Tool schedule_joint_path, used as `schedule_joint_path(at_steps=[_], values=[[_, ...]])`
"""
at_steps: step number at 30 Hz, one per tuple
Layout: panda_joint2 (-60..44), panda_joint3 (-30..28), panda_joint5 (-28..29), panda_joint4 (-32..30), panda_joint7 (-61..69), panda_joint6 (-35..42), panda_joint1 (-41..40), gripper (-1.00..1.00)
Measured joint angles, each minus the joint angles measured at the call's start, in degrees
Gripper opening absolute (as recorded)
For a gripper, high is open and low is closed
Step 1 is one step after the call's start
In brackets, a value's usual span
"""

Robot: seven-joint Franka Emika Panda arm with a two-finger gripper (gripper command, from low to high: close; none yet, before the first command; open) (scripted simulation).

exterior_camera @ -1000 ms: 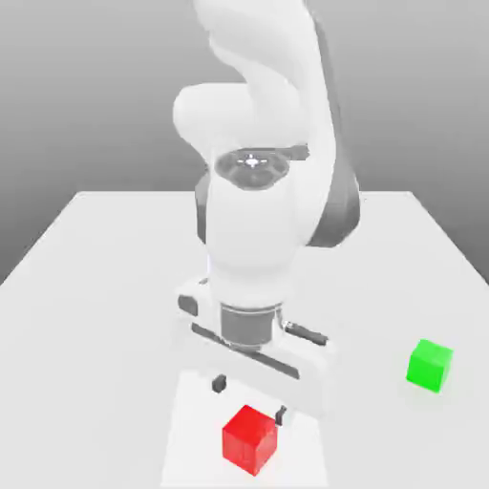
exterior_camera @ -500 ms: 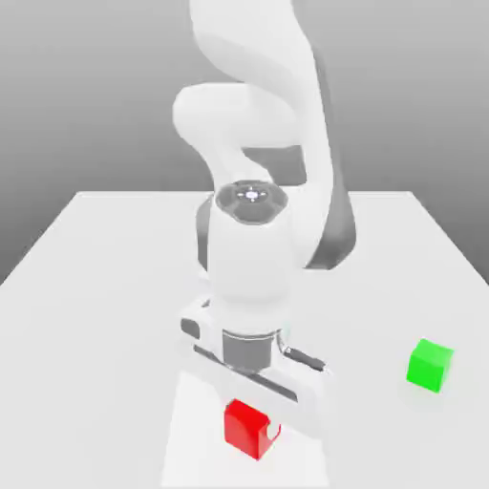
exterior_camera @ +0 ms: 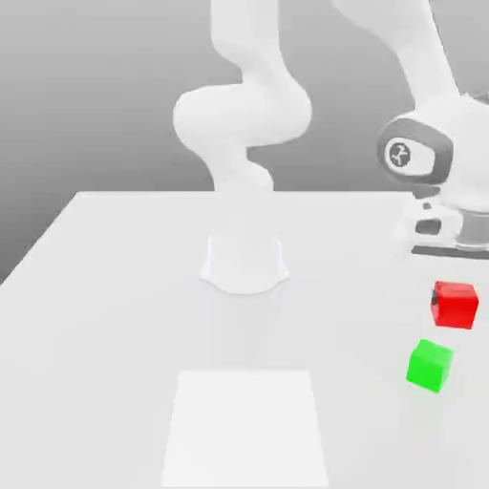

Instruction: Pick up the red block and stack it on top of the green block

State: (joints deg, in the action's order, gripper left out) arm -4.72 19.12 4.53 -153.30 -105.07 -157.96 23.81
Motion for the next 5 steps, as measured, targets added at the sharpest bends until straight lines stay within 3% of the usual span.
schedule_joint_path(at_steps=[2,3,5], values=[[-3.6,-1.8,3.4,0.1,-2.5,-3.2,0.9,-1.00],[-4.9,-2.4,4.6,0.2,-3.3,-4.3,1.2,1.00],[-4.9,-2.4,4.6,0.2,-3.3,-4.3,1.2,1.00]])
